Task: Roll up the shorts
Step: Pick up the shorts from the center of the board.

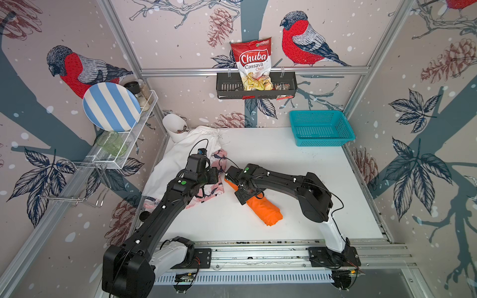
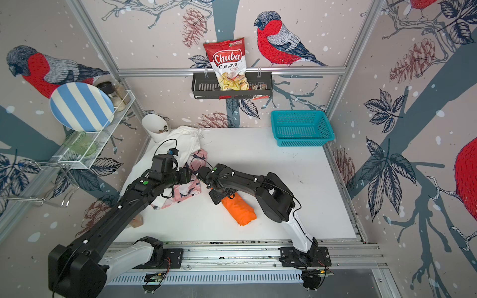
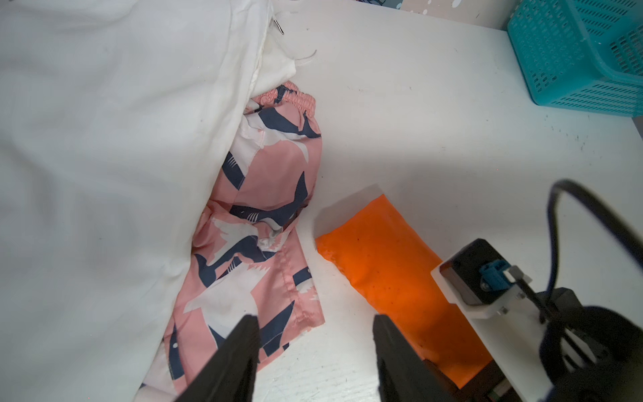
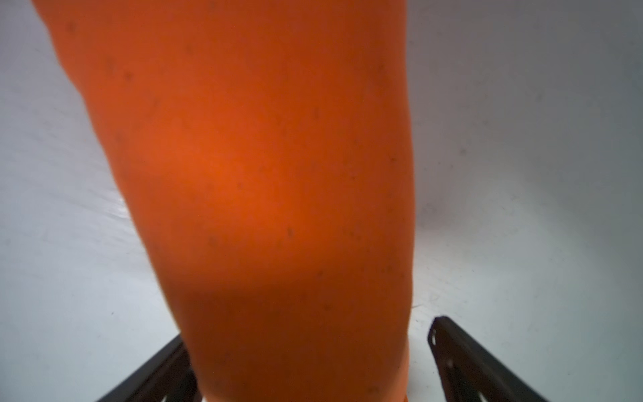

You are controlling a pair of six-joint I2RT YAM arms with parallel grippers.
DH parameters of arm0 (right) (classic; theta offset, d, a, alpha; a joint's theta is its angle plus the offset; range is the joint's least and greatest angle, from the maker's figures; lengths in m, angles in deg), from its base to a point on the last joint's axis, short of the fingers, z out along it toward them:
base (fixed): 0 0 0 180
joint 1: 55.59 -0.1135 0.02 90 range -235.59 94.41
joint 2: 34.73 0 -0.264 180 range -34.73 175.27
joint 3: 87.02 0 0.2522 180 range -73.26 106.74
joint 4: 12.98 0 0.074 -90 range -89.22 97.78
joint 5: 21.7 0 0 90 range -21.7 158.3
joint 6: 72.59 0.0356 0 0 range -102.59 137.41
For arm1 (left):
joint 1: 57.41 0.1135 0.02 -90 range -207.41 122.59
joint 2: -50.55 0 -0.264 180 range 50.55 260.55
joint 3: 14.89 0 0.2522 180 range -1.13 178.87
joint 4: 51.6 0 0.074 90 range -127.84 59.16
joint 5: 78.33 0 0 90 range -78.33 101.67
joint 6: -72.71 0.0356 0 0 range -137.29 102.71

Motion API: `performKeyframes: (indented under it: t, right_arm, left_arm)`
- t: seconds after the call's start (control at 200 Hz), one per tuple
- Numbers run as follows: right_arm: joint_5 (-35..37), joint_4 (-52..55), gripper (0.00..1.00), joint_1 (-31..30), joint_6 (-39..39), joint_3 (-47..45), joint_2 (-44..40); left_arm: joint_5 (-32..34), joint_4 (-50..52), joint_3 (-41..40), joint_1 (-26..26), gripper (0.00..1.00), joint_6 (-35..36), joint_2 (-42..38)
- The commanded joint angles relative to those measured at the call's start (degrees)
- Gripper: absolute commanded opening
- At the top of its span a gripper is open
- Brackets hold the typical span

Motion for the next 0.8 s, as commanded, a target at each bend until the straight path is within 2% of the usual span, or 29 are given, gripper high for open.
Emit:
performKeyframes:
  t: [0.0,0.255,0.35,0.49,0.63,0.795]
  right_arm:
    - [1.6,1.4,0.99,-0.3,0.8,0.3,0.3]
    - [-4.8,-3.9,0.87,1.2,-1.1,-4.3,1.6]
    - [-6.8,-6.0,0.78,1.8,-1.3,-6.4,1.9]
    - [-9.2,-8.8,0.58,2.6,-0.9,-8.3,0.0]
    - [-17.2,-15.8,0.51,5.4,0.2,-12.8,-5.0]
    - [-32.8,-30.6,0.42,12.1,5.8,-22.5,-14.2]
  left_arm:
    - [-1.1,-1.3,-0.1,0.4,0.57,0.7,0.0]
    - [-1.1,-1.2,-0.4,0.5,0.57,0.8,-0.3]
    - [-0.5,-1.0,-0.3,0.5,0.57,0.9,-0.4]
    - [0.1,-1.0,-0.5,0.9,0.57,0.8,-1.0]
    - [-0.4,-1.1,-0.5,1.1,0.57,0.8,-0.9]
    - [-0.4,-0.9,-0.4,1.2,0.57,0.8,-0.8]
